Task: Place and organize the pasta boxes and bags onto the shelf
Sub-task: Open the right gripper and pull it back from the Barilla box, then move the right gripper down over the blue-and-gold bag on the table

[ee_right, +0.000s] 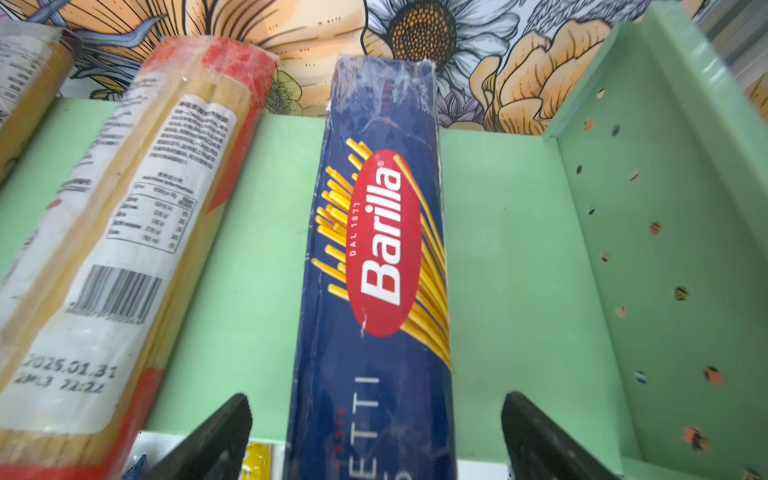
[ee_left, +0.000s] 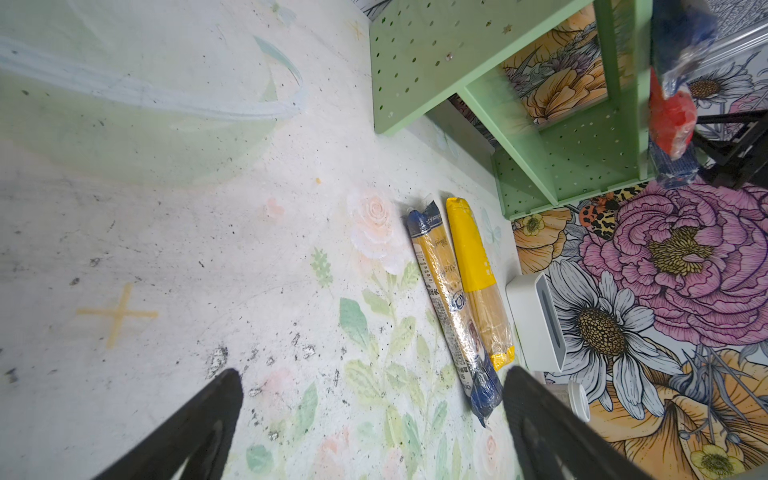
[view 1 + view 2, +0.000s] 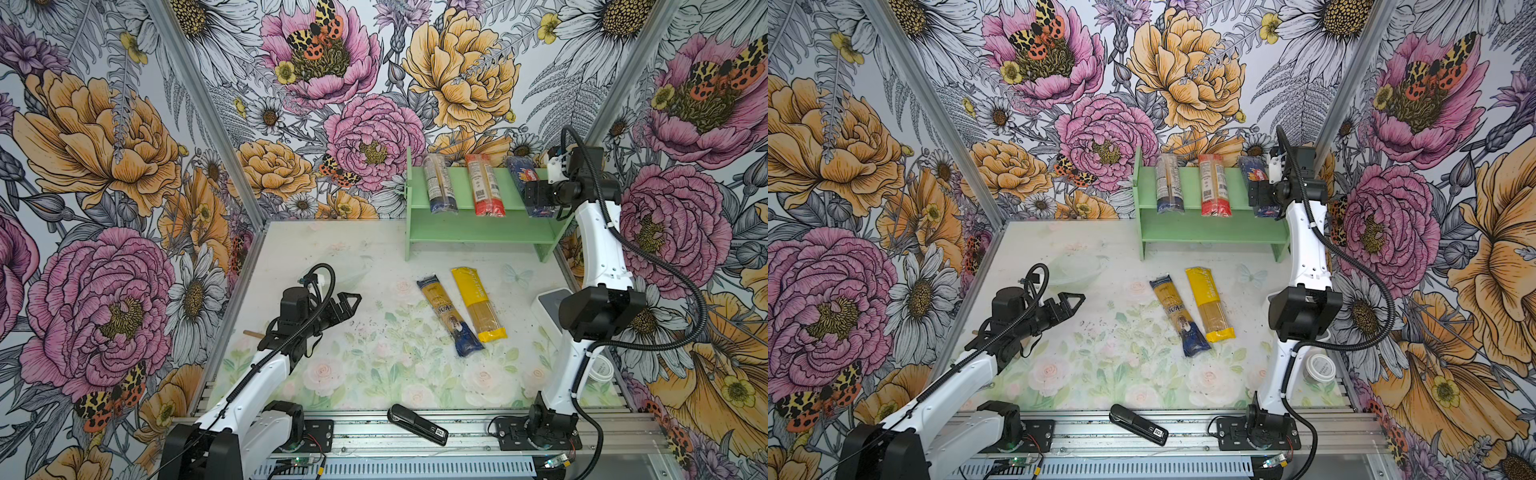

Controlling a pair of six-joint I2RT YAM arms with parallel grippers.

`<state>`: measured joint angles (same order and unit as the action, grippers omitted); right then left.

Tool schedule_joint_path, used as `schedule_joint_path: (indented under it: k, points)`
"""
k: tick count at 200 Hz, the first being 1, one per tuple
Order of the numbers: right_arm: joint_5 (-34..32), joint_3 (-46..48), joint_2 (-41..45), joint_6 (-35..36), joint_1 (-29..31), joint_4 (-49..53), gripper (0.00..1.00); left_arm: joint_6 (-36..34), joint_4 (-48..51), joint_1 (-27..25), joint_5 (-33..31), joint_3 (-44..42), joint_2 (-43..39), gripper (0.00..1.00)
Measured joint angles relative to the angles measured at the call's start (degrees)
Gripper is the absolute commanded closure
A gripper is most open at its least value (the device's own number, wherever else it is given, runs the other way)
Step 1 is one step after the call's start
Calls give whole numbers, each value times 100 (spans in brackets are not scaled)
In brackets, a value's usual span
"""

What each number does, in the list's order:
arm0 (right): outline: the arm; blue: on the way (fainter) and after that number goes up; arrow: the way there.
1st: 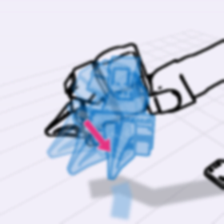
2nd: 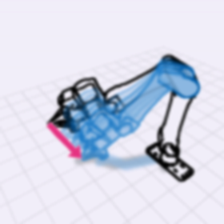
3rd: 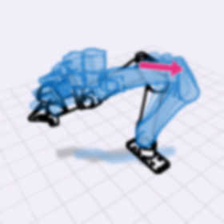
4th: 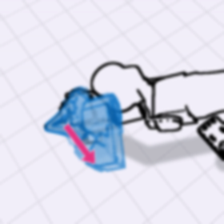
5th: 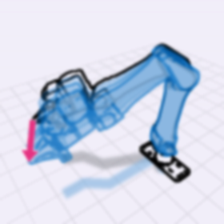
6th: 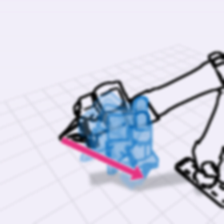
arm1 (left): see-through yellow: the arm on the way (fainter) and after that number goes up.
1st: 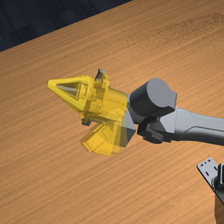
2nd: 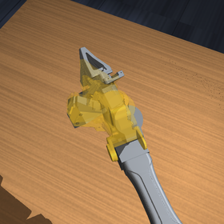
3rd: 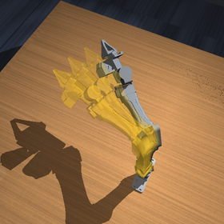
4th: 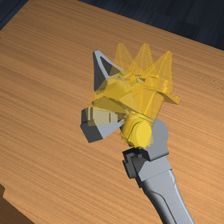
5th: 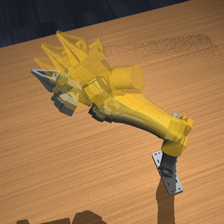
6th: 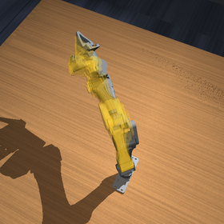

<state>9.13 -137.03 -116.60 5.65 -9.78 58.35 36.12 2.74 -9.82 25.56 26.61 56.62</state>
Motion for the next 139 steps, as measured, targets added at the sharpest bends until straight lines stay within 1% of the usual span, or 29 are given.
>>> schedule_joint_path:
  k: [38,71,99,139]
  points:
    - [63,297,649,0,2,-55,4,-2,0,0,0,0,0,1]
    - [170,986,1504,0,4,-94,9,-2,-4,0,2,0,2,1]
    - [304,1943,2334,48,76,-164,8,-4,-28,22,4,0,87,1]
    - [603,3886,3606,37,393,-391,6,-4,-142,59,4,-2,356,1]
